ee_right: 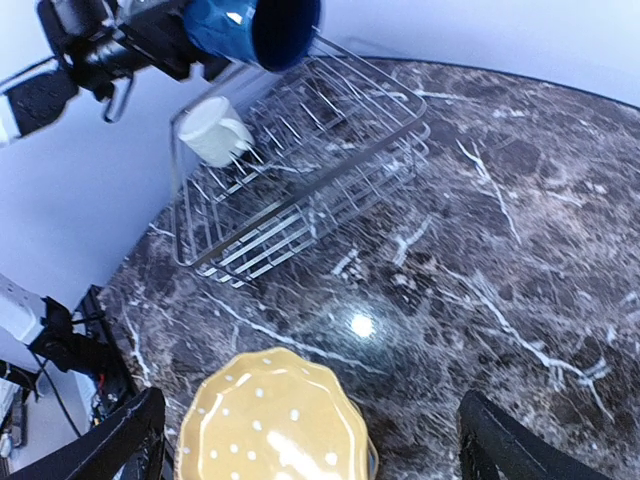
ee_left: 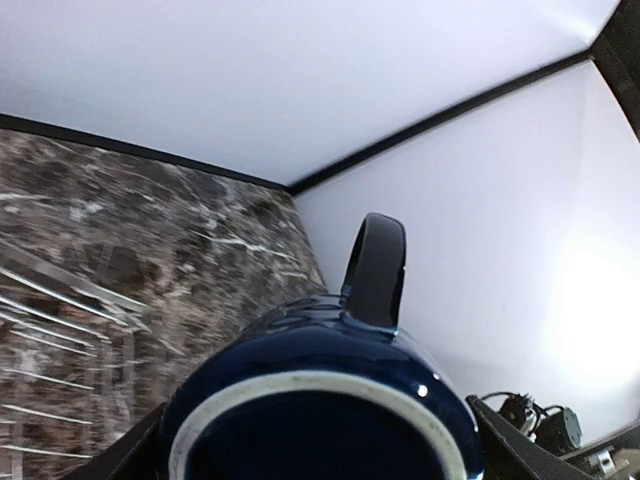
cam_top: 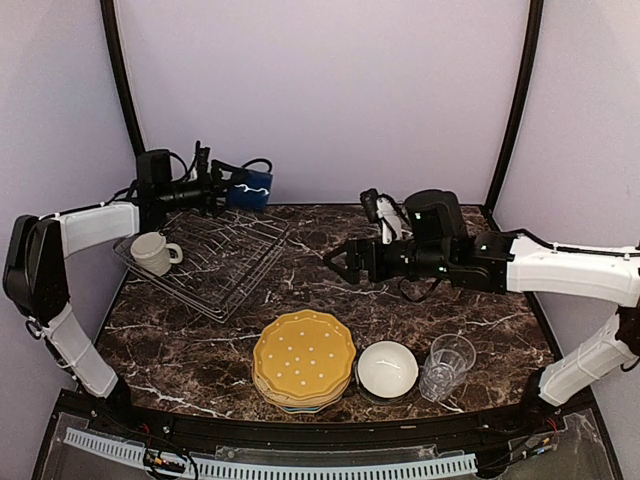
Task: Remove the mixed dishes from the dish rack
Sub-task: Pass from the left arm to the right
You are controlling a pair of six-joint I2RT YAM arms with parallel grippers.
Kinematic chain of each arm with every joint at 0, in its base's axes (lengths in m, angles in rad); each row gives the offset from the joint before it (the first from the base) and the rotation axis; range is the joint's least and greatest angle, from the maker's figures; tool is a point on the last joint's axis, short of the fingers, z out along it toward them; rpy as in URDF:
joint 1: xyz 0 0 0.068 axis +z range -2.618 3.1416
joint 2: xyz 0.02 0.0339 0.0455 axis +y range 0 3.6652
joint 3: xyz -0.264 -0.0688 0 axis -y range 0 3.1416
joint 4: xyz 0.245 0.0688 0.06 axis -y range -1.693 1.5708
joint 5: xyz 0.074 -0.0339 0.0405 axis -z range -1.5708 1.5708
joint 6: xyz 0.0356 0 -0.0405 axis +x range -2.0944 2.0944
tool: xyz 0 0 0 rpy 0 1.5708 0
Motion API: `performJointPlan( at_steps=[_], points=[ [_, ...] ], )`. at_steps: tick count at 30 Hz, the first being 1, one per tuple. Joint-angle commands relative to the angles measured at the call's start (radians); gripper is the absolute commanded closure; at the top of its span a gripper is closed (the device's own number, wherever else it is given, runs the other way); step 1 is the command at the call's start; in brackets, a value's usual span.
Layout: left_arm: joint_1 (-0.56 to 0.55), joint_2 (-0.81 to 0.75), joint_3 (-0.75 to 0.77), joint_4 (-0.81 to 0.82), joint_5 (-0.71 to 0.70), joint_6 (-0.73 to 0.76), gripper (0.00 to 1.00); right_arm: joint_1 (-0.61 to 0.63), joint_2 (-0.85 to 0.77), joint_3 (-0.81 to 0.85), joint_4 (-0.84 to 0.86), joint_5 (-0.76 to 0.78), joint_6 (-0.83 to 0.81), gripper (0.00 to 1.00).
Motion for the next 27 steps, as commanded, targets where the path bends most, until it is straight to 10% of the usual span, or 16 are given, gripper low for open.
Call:
performJointPlan(
  at_steps=[1, 14, 27],
  points=[
    [-0.162, -0.007, -0.035, 0.358, 0.125, -0.179, 0.55, -0.014, -0.014, -0.040, 0.316, -0.174, -0.006, 0.01],
    [-0.415, 0.081, -0.135, 0.638, 0.079, -0.312, 0.56, -0.048, 0.035, -0.107, 0.642, -0.150, 0.126, 0.06],
    [-0.468, 0.117, -0.118, 0.593, 0.096, -0.286, 0.58, -0.068, 0.153, -0.151, 0.885, -0.300, 0.282, 0.69]
  ],
)
